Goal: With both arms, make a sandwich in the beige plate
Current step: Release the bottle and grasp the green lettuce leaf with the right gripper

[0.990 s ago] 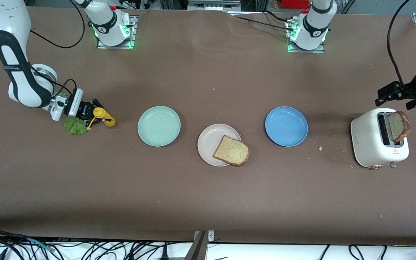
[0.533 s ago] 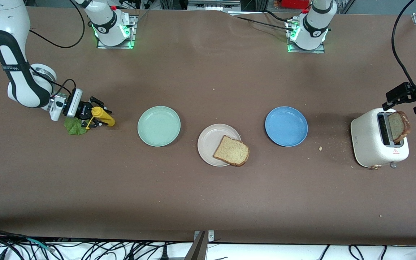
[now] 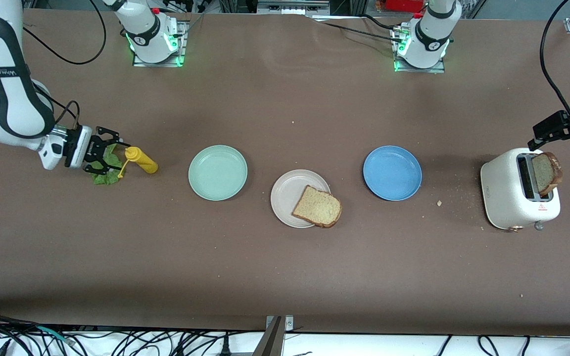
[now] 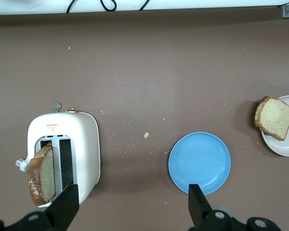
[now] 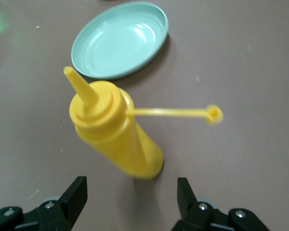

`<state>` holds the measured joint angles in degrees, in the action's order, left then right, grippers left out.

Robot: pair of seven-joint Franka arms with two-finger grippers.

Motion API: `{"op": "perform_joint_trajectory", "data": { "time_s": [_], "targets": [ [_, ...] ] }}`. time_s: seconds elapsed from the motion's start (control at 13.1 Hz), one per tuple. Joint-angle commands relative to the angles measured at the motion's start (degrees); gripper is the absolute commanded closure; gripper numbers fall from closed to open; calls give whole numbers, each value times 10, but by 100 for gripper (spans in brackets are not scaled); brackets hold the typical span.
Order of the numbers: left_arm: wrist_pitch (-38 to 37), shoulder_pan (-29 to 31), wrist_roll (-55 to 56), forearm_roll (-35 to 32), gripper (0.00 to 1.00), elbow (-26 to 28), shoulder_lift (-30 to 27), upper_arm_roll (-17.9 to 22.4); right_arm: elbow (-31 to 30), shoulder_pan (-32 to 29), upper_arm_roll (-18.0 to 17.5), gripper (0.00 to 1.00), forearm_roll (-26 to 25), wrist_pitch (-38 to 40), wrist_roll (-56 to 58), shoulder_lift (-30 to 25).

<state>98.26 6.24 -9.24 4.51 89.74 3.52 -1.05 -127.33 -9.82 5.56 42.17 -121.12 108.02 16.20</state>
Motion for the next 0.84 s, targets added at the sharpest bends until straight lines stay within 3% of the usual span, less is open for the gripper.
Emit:
{"op": "perform_joint_trajectory", "data": {
  "time_s": [0.0, 0.23, 0.38, 0.76],
  "targets": [
    [-17, 3, -2, -6, 0, -14, 5, -6, -9, -6, 4, 15, -103, -3, -149, -27],
    [-21, -1, -4, -6, 0, -14, 4, -10, -9, -6, 3, 9, -230, -19, -347, -38],
    [-23, -3, -3, -6, 0, -14, 4, -10, -16, -6, 1, 5, -301, -80, -426, -28],
    [-32, -4, -1, -4, 0, -14, 1, -10, -34, -6, 1, 3, -306, -189, -431, 23]
  ]
}}
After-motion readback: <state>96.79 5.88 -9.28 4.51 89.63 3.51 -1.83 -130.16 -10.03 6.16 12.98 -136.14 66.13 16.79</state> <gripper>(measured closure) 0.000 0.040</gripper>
